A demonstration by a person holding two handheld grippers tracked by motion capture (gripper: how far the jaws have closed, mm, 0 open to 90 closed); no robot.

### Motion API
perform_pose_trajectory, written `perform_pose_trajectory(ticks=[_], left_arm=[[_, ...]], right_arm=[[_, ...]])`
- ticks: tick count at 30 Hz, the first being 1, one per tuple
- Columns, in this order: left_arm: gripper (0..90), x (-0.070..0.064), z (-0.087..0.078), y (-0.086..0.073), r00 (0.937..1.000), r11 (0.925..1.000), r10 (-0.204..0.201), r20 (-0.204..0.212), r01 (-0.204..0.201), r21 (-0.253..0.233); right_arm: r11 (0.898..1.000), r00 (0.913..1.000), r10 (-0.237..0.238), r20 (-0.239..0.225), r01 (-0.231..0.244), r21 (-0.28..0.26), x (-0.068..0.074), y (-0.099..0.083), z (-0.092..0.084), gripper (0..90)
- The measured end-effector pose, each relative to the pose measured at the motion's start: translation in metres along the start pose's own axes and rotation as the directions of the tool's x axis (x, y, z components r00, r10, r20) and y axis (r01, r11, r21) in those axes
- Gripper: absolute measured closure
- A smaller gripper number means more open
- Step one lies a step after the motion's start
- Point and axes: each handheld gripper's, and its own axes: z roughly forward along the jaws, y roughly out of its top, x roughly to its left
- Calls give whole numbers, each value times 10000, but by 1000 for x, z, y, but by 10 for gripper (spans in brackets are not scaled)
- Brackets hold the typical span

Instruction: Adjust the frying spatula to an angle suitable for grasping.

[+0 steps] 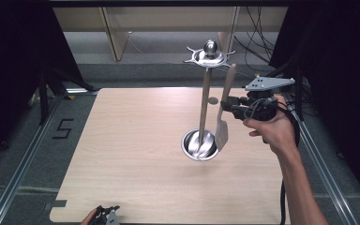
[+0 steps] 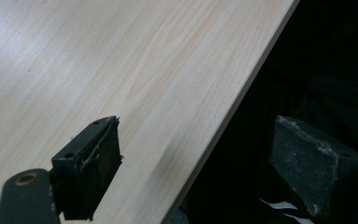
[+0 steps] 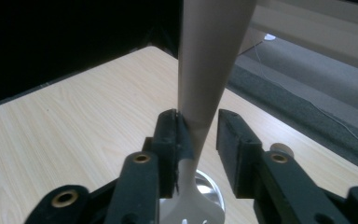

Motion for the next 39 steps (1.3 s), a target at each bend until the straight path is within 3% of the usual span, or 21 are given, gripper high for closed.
perform_pose_trajectory(ticks=[2, 3, 4, 6, 7, 8, 11, 14, 15, 16, 27, 30, 32, 34, 39], left_arm=[[154, 0, 0, 0, 10000, 10000, -8, -30, 8, -6], [154, 0, 0, 0, 10000, 10000, -17, -31, 17, -25], [154, 0, -2, 0, 9998, 10000, -16, -217, 16, -25], [154, 0, -1, 0, 9996, 10000, -21, -273, 20, -37], [154, 0, -1, 0, 9996, 10000, -16, -280, 15, -30], [154, 0, -1, 0, 9996, 10000, -16, -271, 15, -38], [154, 0, 0, 0, 10000, 10000, -12, -95, 12, -36], [154, 0, 0, 0, 9999, 10000, -3, -157, 3, 0], [154, 0, -1, 0, 9996, 10000, -14, -275, 14, 5], [154, 0, -1, 0, 9996, 10000, -31, -267, 31, 4], [154, 0, -1, 0, 9995, 10000, -22, -308, 22, 5], [154, 0, -1, 0, 9996, 10000, -42, -262, 41, -20], [154, 0, -1, 0, 9995, 10000, -35, -306, 35, -1], [154, 0, -1, 0, 9994, 10000, -15, -331, 16, 10], [154, 0, -1, 0, 9995, 10000, 2, -331, -2, 18]], right_arm=[[9999, 10000, -28, 89, 29, -105, 0, -1, -3, 610], [9997, 9998, 188, 85, -187, -164, 1, -2, -5, 597], [9995, 9997, 235, 109, -232, -213, 3, -4, -8, 542], [9994, 9997, 212, 74, -210, -293, 3, -5, -9, 510], [9977, 9991, 317, 277, -300, -613, 4, -8, -11, 480], [9963, 9980, 623, 136, -613, -607, 6, -12, -16, 468], [9973, 9988, 459, 187, -448, -590, 5, -17, -20, 455], [9958, 9981, 599, 142, -588, -696, 6, -24, -24, 443], [9960, 9990, 406, 200, -389, -811, 4, -26, -24, 440], [9960, 9976, 675, 146, -665, -599, 5, -29, -27, 434], [9943, 9977, 587, 326, -555, -910, 4, -54, -33, 419], [9917, 9956, 858, 376, -817, -996, 7, -61, -33, 418], [9925, 9973, 620, 381, -576, -1075, 5, -65, -33, 416], [9916, 9960, 804, 399, -758, -1050, 8, -68, -32, 416], [9941, 9970, 638, 439, -596, -905, 8, -72, -32, 412]])
